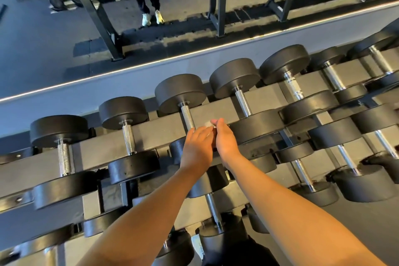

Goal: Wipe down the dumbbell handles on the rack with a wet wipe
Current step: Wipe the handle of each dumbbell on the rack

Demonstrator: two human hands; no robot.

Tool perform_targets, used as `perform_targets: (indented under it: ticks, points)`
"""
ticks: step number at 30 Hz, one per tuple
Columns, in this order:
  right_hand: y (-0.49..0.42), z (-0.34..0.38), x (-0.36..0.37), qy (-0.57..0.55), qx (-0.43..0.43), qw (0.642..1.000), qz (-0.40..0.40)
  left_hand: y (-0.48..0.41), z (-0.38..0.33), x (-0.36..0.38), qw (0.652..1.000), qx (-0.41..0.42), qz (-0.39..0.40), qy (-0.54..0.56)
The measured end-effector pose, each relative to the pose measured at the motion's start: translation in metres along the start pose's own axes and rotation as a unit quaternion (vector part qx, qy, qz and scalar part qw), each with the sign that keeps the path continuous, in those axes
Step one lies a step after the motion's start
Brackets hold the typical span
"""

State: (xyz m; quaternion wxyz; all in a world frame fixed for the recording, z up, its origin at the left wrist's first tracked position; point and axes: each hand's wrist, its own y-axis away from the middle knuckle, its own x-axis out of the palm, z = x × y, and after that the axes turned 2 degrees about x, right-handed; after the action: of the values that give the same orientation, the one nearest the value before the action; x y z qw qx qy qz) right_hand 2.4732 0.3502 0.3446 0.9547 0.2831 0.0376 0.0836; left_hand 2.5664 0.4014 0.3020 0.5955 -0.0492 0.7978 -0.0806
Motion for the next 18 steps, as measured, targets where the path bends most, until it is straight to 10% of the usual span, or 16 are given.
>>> perform_targets:
  ticks: [5, 11, 18]
  points:
    - [0.000, 0.012, 0.016, 0.072, -0.068, 0.995, 0.024, 0.000, 0.013, -0.027, 0.990, -0.117, -0.019, 0.075]
    - [-0.022, 0.018, 0.038, 0.175, -0.087, 0.981, 0.010, -0.040, 0.054, -0.040, 0.900, -0.340, 0.066, 0.264]
    - [-0.048, 0.023, 0.042, 0.330, -0.151, 0.932, -0.011, -0.077, 0.083, -0.023, 0.820, -0.424, -0.081, 0.376]
